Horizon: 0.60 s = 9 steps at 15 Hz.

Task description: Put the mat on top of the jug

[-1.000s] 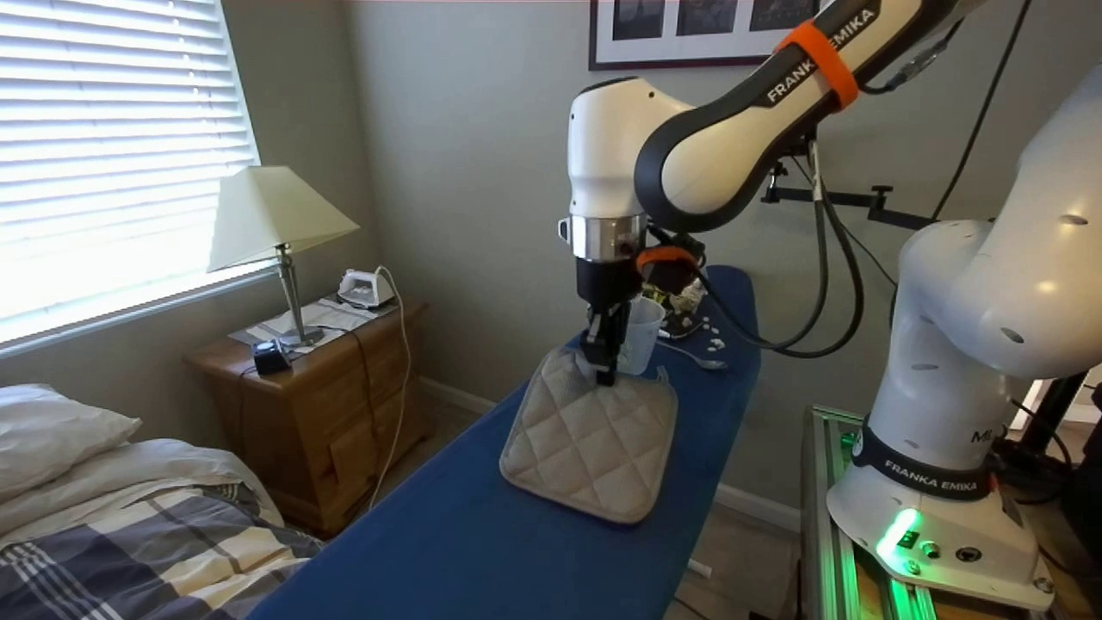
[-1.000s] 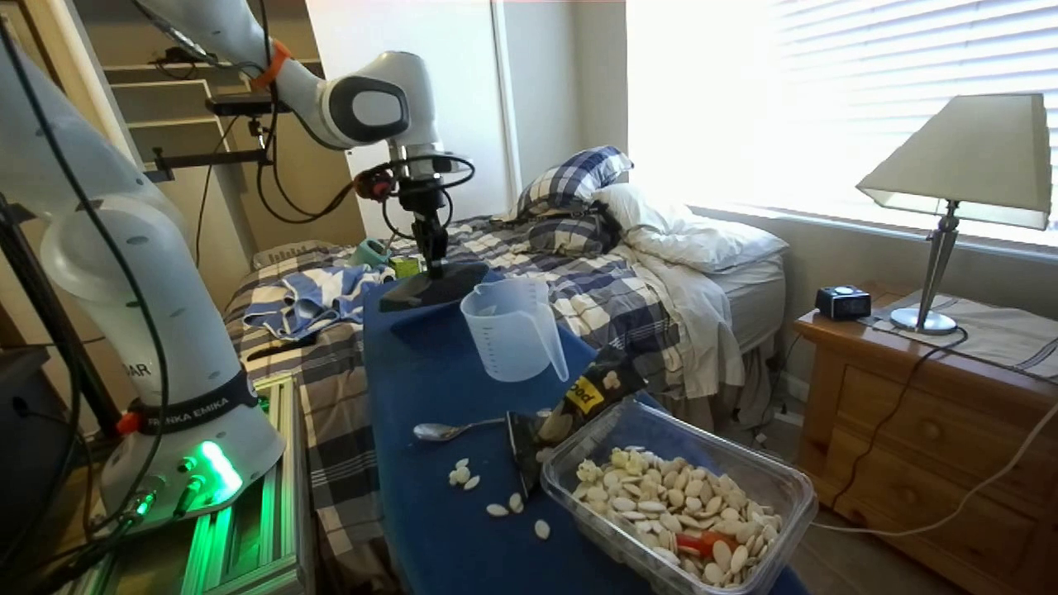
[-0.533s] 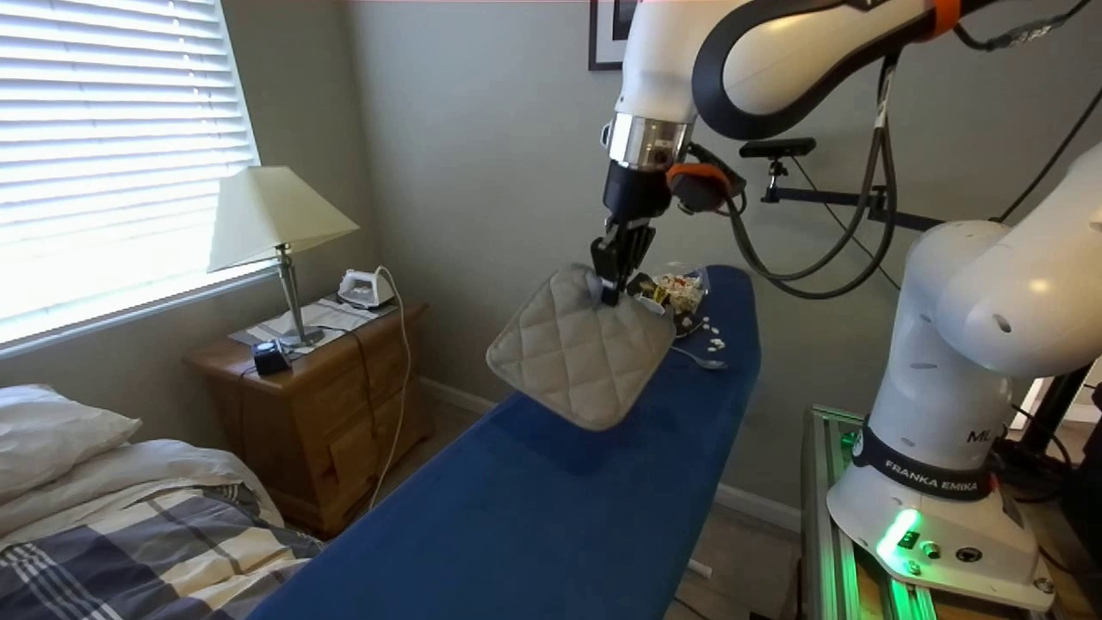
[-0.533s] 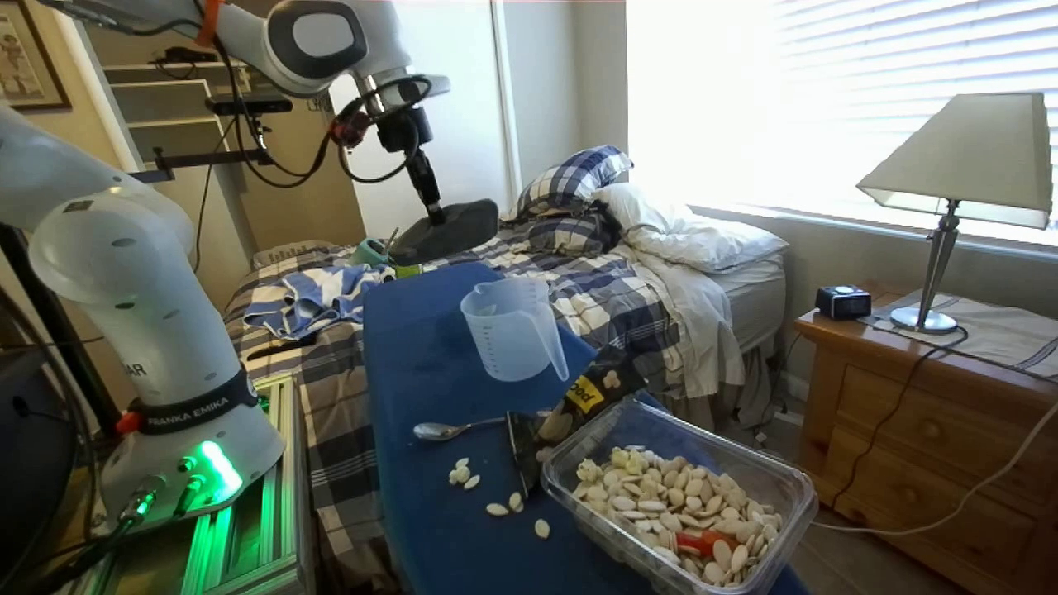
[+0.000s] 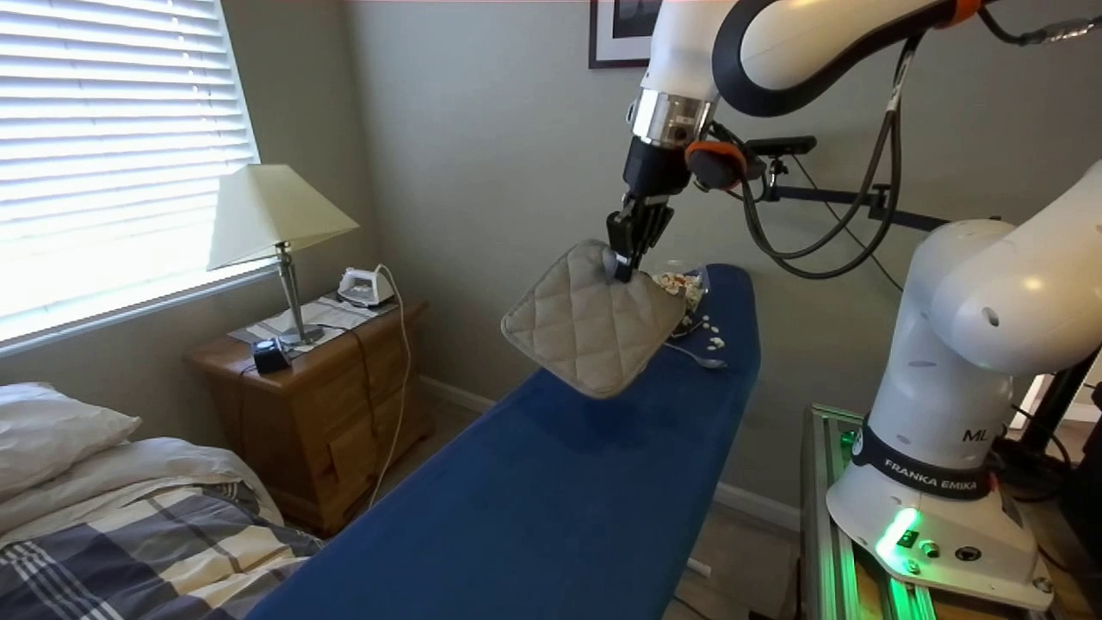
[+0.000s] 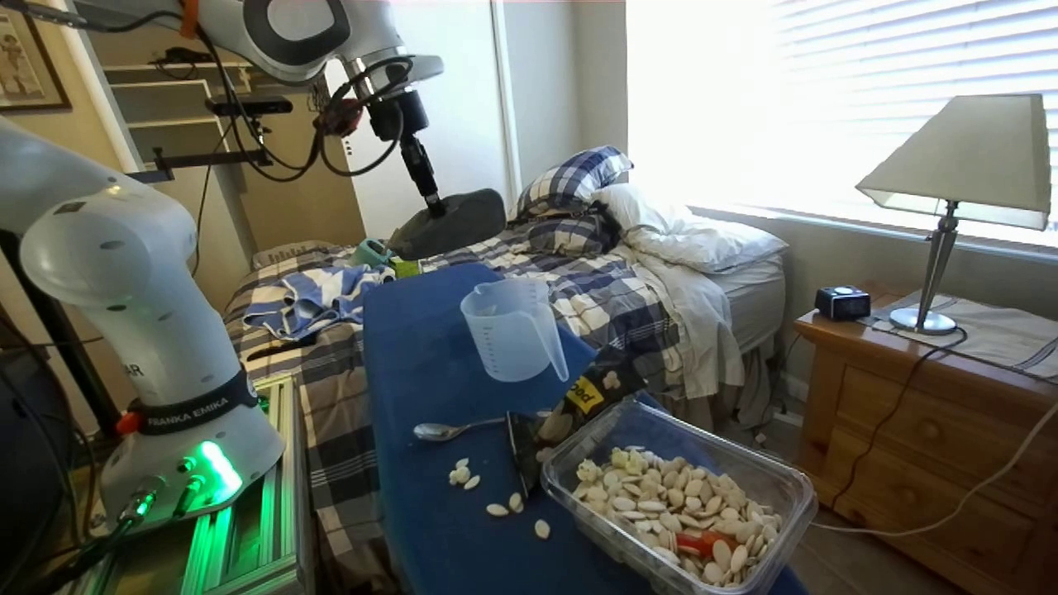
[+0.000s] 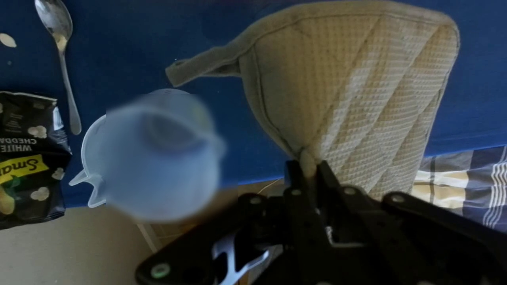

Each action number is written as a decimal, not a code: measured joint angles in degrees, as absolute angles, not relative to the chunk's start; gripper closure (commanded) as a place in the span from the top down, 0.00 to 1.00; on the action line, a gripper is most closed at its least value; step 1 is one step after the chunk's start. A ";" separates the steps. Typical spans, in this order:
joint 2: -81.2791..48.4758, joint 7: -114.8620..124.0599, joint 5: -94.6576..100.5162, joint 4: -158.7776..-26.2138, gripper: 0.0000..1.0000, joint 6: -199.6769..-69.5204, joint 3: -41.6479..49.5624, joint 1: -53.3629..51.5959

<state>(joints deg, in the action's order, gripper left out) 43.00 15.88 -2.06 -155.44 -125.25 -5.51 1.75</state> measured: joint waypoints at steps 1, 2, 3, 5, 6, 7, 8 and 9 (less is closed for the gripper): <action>42.99 15.88 -2.06 -155.45 0.03 -125.25 -5.52 1.76; 42.99 15.87 -2.03 -155.45 0.03 -125.25 -5.53 1.85; 43.04 15.87 -1.95 -155.42 0.03 -125.25 -5.52 2.16; 43.24 15.87 -1.70 -155.11 0.03 -125.22 -5.13 3.59; 43.35 15.86 -1.51 -154.87 0.03 -125.15 -4.75 4.62; 43.49 15.81 -1.21 -154.65 0.03 -124.97 -4.25 5.65; 43.60 15.71 -0.87 -154.40 0.03 -124.61 -3.66 6.69; 43.67 15.52 -0.52 -154.18 0.03 -124.26 -2.96 7.70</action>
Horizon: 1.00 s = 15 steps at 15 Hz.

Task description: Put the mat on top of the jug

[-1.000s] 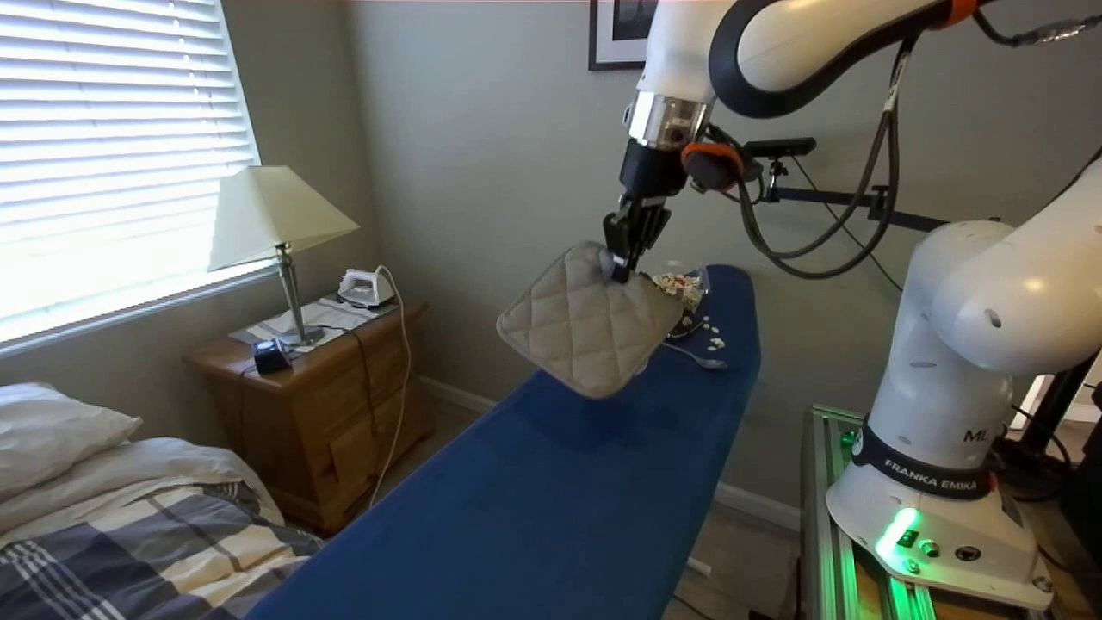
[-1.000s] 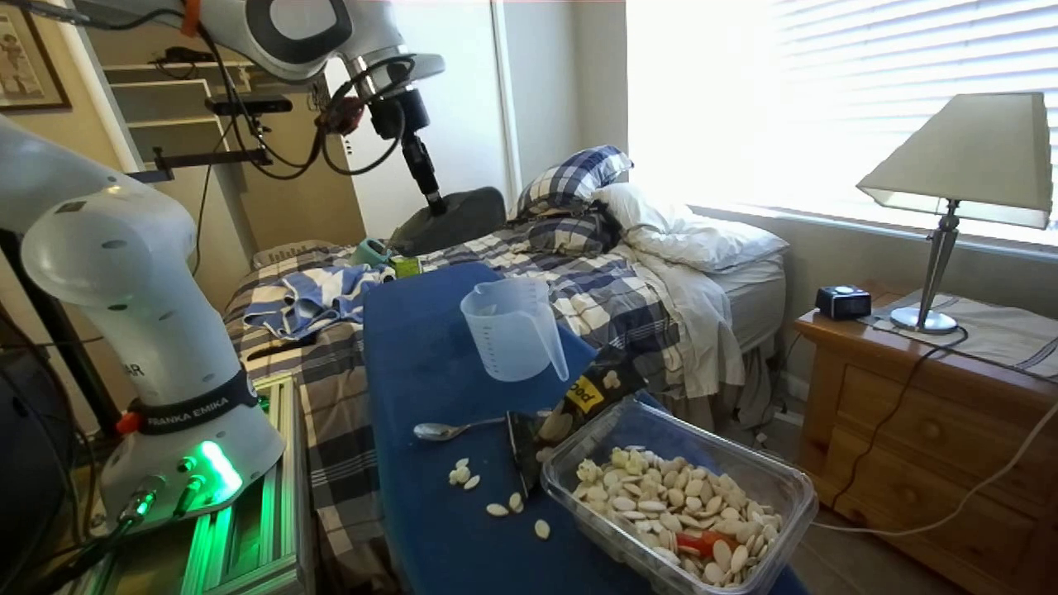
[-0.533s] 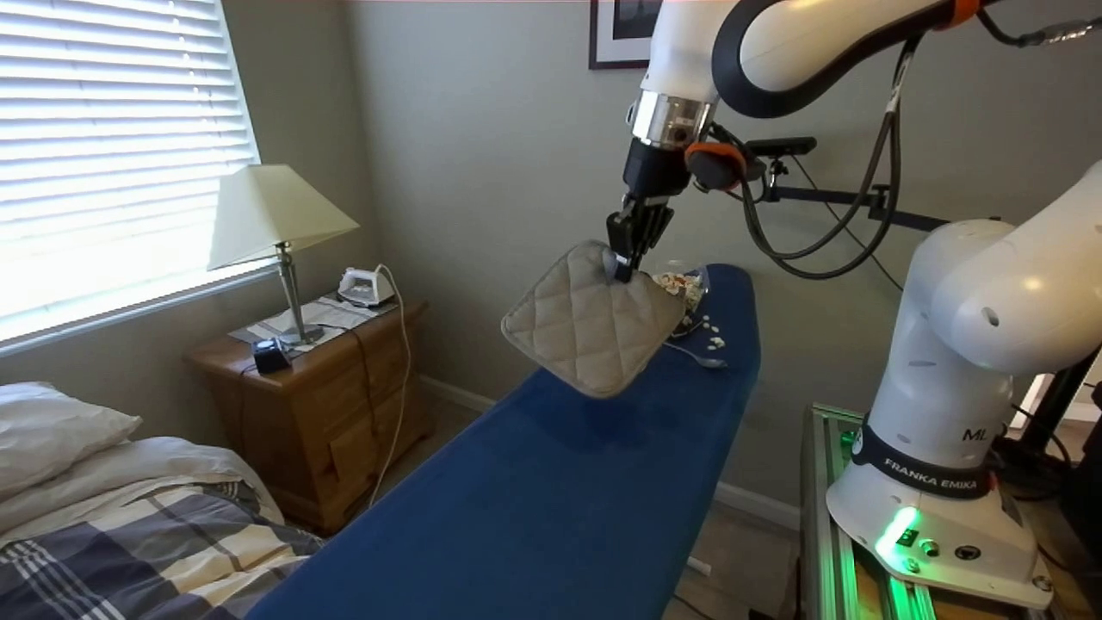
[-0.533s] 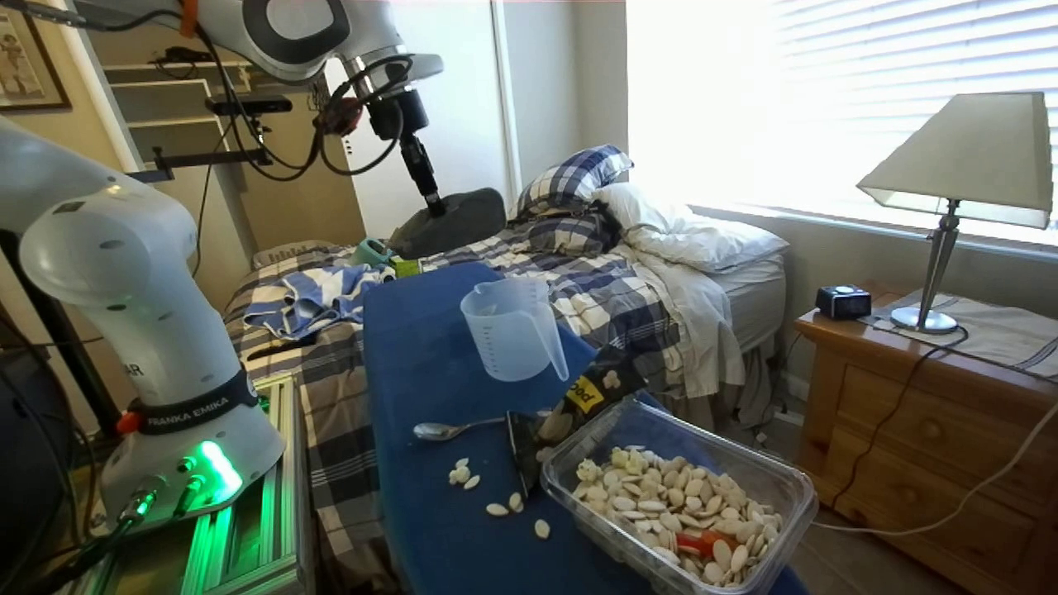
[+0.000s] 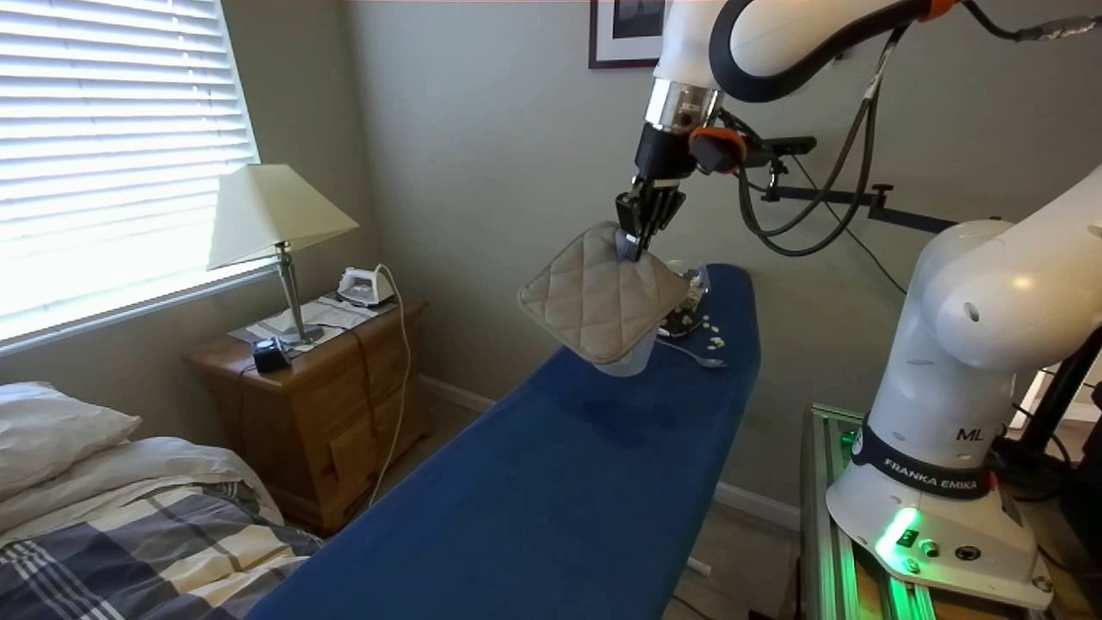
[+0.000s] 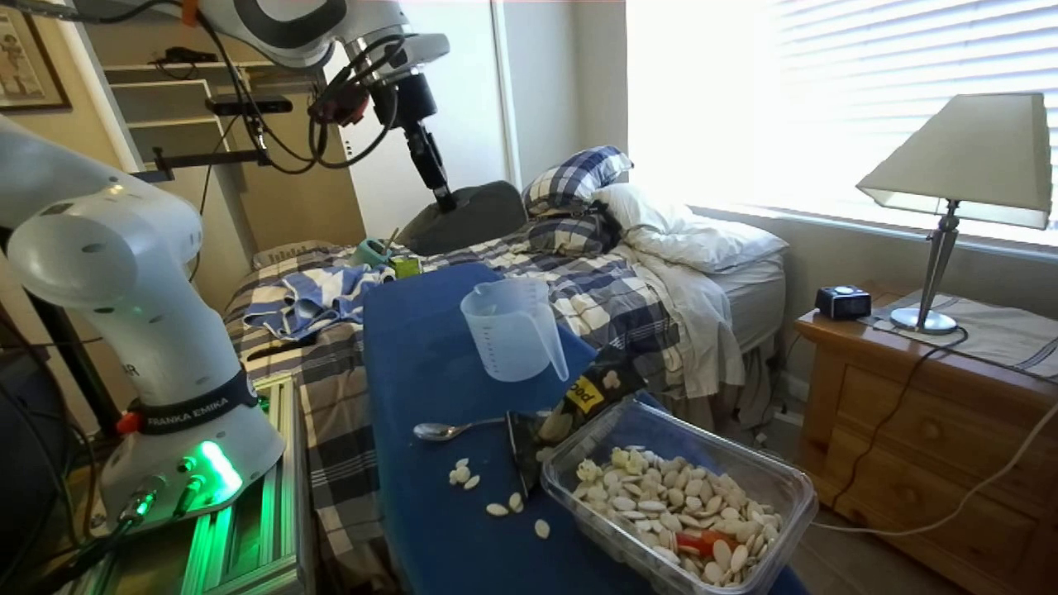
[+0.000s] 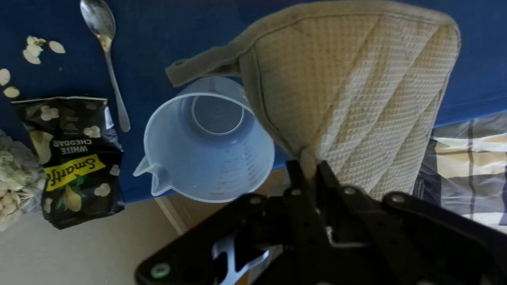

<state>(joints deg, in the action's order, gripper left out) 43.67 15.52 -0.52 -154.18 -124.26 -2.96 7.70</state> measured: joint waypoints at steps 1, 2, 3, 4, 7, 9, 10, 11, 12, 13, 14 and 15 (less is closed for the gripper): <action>43.78 15.25 -0.04 -154.08 0.03 -124.20 -2.17 8.69; 43.84 15.01 0.25 -154.00 0.03 -124.20 -1.36 9.58; 43.83 14.70 0.30 -153.92 0.03 -124.25 -0.54 10.37; 43.82 14.43 0.31 -153.88 0.03 -124.42 0.31 11.09; 43.78 13.84 0.31 -153.85 0.03 -124.65 2.69 13.13; 43.78 13.34 0.33 -153.84 0.03 -124.74 4.09 14.50; 43.76 12.95 0.34 -153.84 0.03 -124.86 4.77 15.14; 43.70 12.54 0.34 -153.86 0.03 -125.08 5.42 15.71; 43.55 12.06 0.34 -153.91 0.03 -125.32 6.12 16.16; 43.30 11.54 0.34 -153.99 0.03 -125.61 6.83 16.48; 42.99 10.97 0.34 -154.11 0.03 -126.02 7.57 16.72; 42.64 10.43 0.34 -154.27 0.03 -126.42 8.26 16.89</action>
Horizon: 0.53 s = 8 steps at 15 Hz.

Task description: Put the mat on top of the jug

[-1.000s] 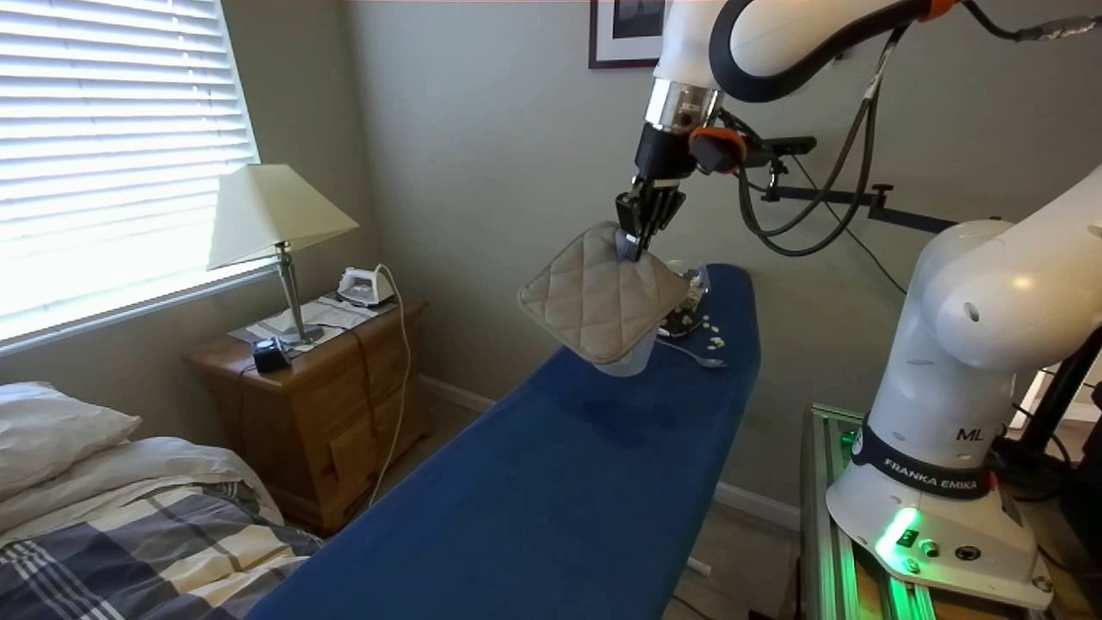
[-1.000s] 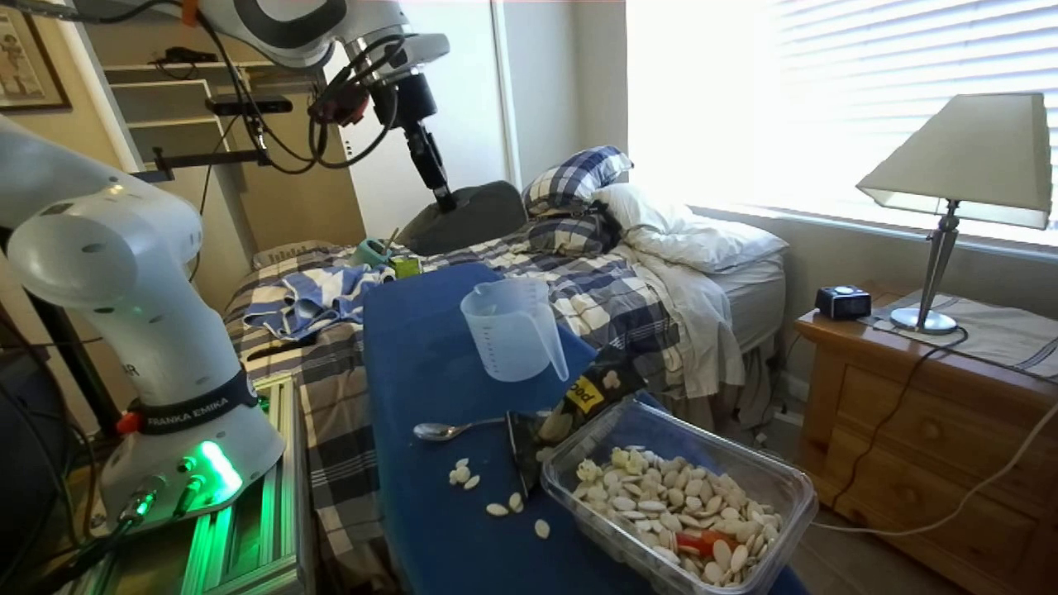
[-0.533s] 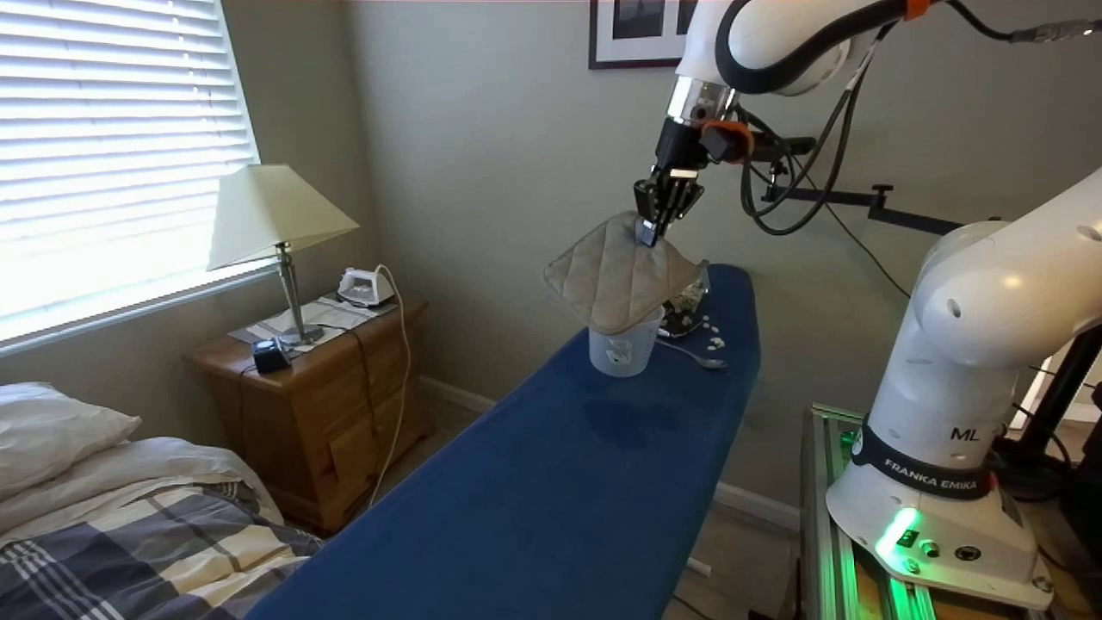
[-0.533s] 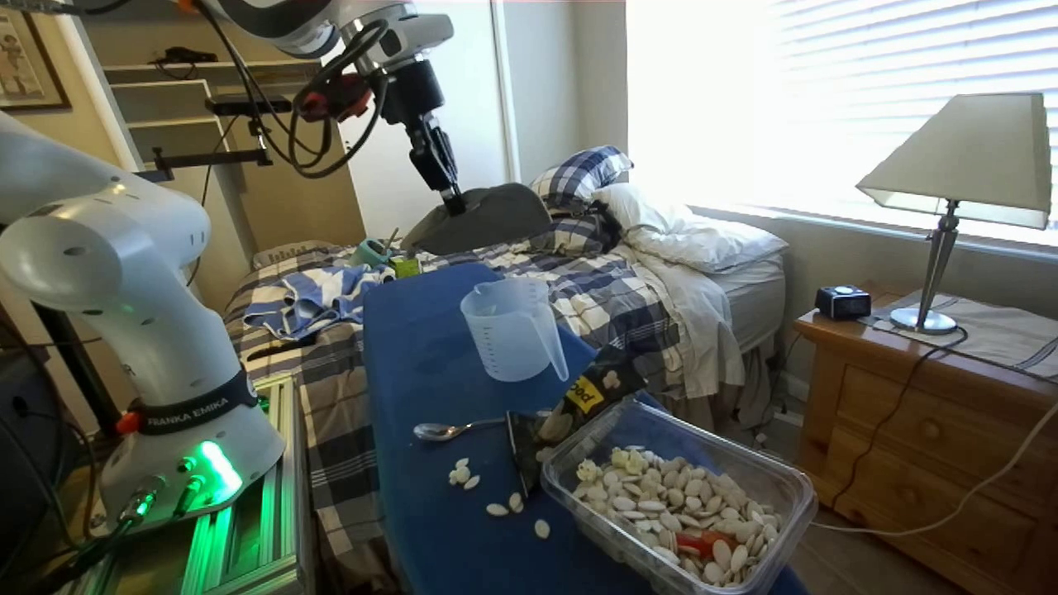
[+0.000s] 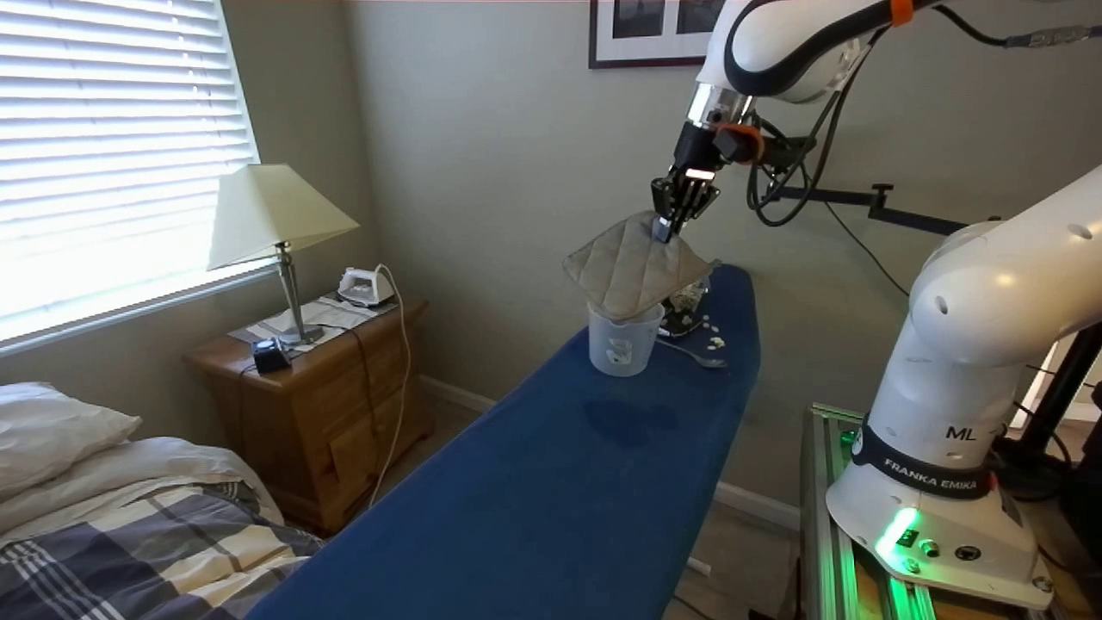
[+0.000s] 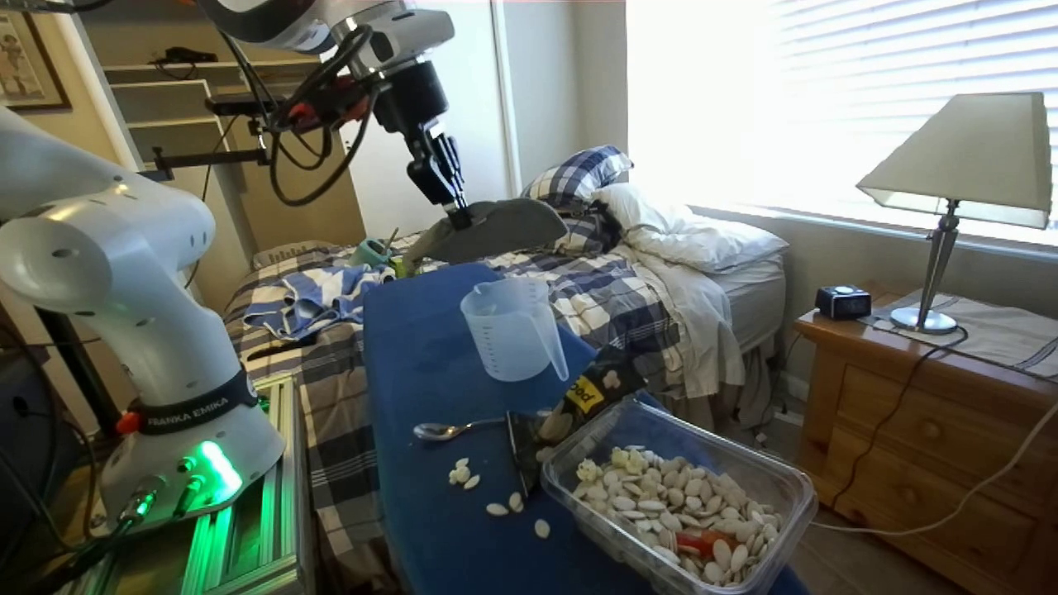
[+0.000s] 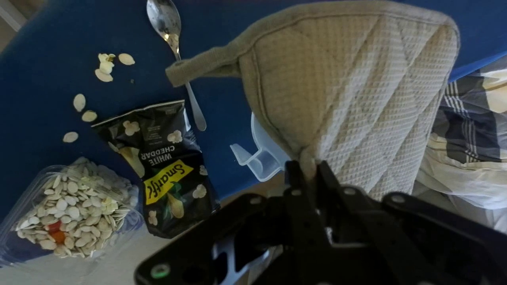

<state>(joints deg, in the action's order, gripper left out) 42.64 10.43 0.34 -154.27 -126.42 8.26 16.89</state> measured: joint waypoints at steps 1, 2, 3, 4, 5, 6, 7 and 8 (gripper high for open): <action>42.17 9.88 0.34 -154.39 0.03 -126.85 8.92 16.96; 41.60 9.33 0.33 -154.43 0.03 -127.30 9.47 16.96; 40.94 8.70 0.23 -154.45 0.03 -127.95 9.96 16.92; 40.15 8.05 0.23 -154.49 0.03 -128.97 10.42 16.86; 39.27 7.32 0.11 -154.54 0.03 -130.25 10.86 16.74; 38.37 6.57 -0.06 -154.56 0.03 -131.55 11.30 16.51; 37.38 5.98 -0.20 -154.57 0.03 -132.89 11.68 16.23; 36.51 5.49 -0.47 -154.58 0.03 -133.82 12.02 15.95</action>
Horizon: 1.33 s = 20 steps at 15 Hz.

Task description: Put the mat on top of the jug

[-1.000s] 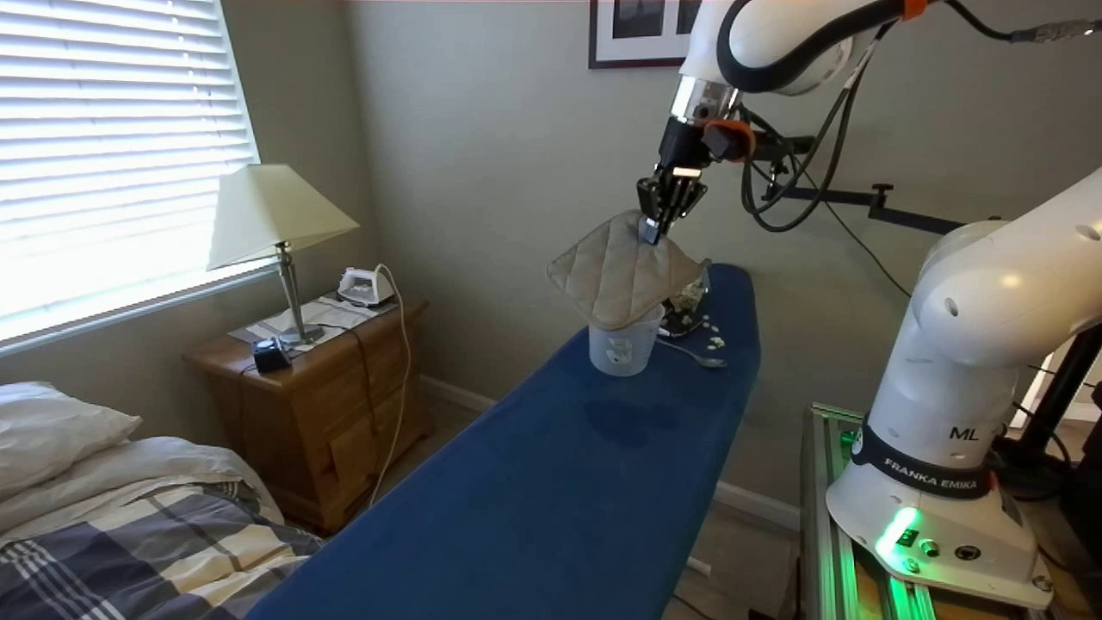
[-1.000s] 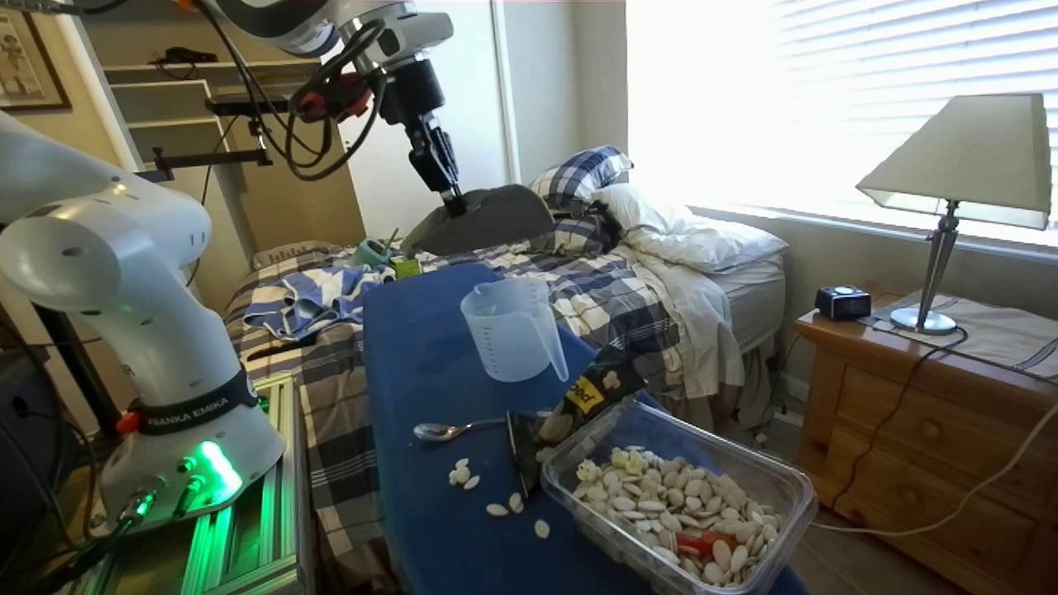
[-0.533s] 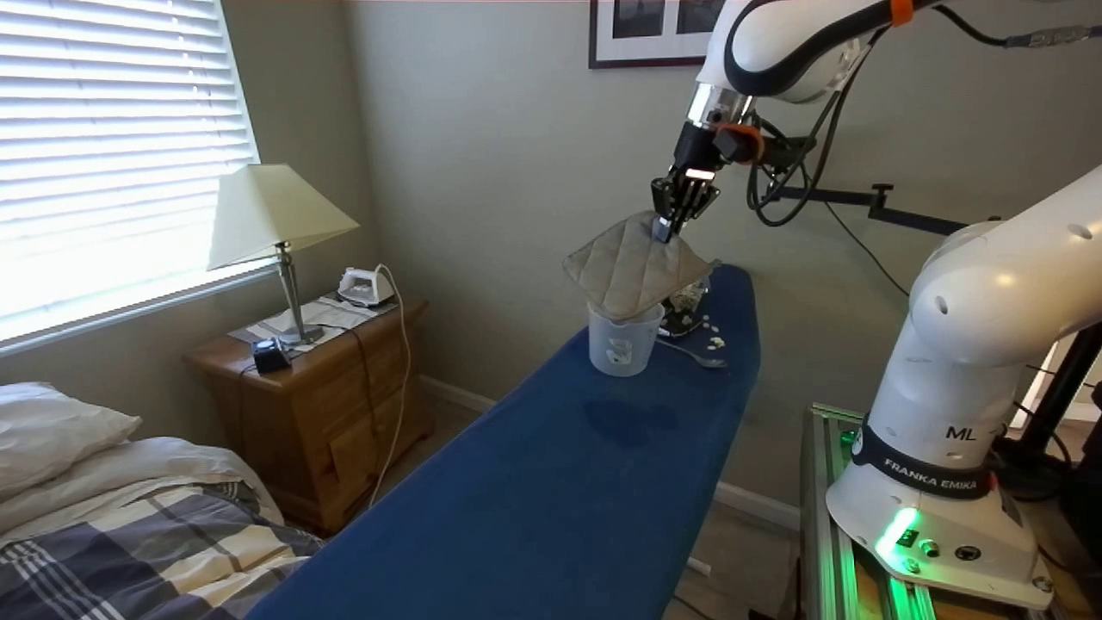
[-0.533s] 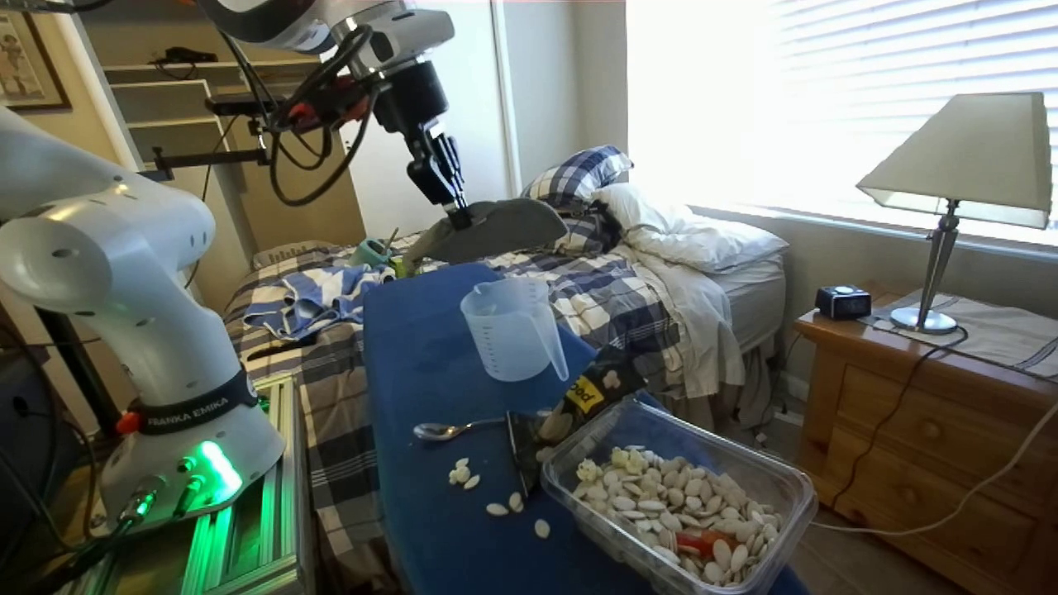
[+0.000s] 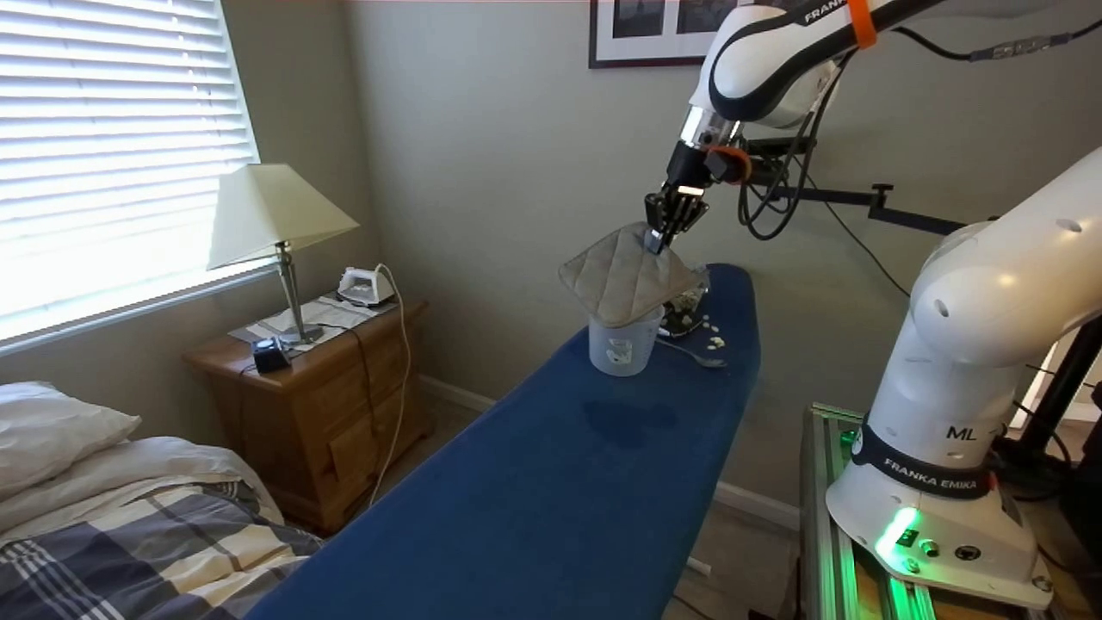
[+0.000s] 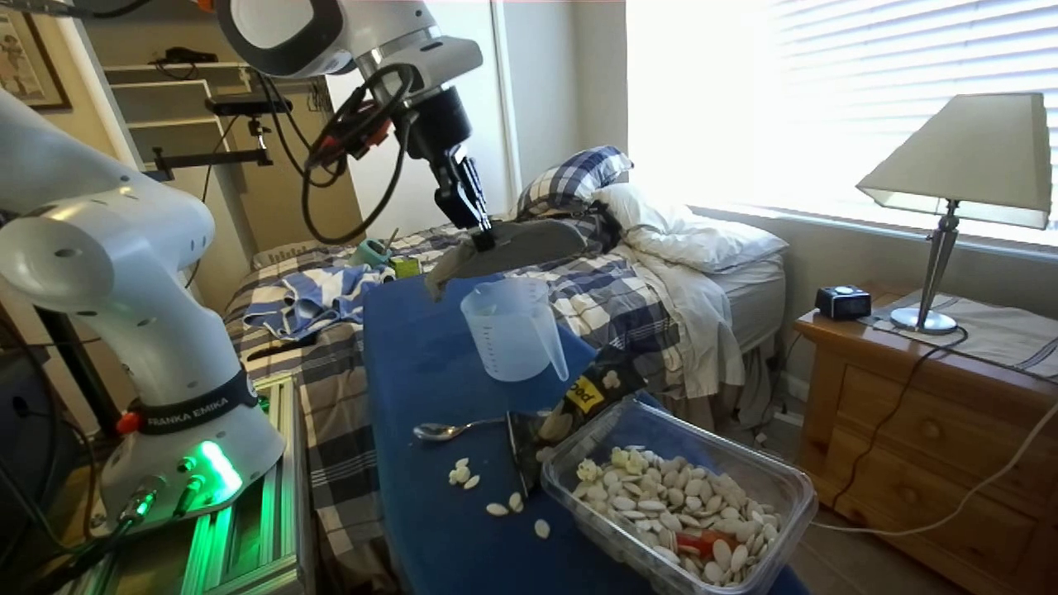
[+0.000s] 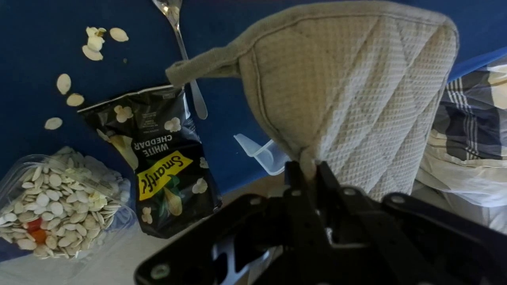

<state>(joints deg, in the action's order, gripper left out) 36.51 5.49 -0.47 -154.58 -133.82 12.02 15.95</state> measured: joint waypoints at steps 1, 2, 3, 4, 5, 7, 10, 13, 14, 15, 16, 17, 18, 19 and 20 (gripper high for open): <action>35.68 5.07 -0.73 -154.59 0.03 -134.48 12.30 15.67; 34.96 4.73 -1.08 -154.60 0.03 -134.62 12.54 15.40; 34.33 4.38 -1.35 -154.64 0.03 -134.62 12.75 15.17; 33.80 4.17 -1.54 -154.71 0.03 -134.62 12.83 15.06; 33.27 4.04 -1.74 -154.79 0.03 -134.62 12.85 15.01; 32.52 3.99 -1.89 -154.90 0.03 -134.62 12.88 15.01; 31.63 3.98 -1.89 -154.97 0.03 -134.62 12.91 15.08; 30.69 3.98 -1.88 -154.98 0.07 -134.88 12.91 15.36; 30.38 3.98 -1.88 -154.98 0.06 -134.99 12.91 15.48; 30.09 3.98 -1.86 -154.98 0.05 -135.11 12.91 15.59; 29.80 3.98 -1.77 -154.98 0.04 -135.30 12.91 15.73; 29.51 4.00 -1.60 -154.98 0.05 -135.47 12.91 15.92; 29.21 4.01 -1.38 -154.98 0.11 -135.66 12.90 16.22; 28.92 4.01 -1.27 -154.98 0.27 -135.78 12.90 16.51; 28.62 4.01 -1.14 -154.97 0.39 -136.01 12.90 16.81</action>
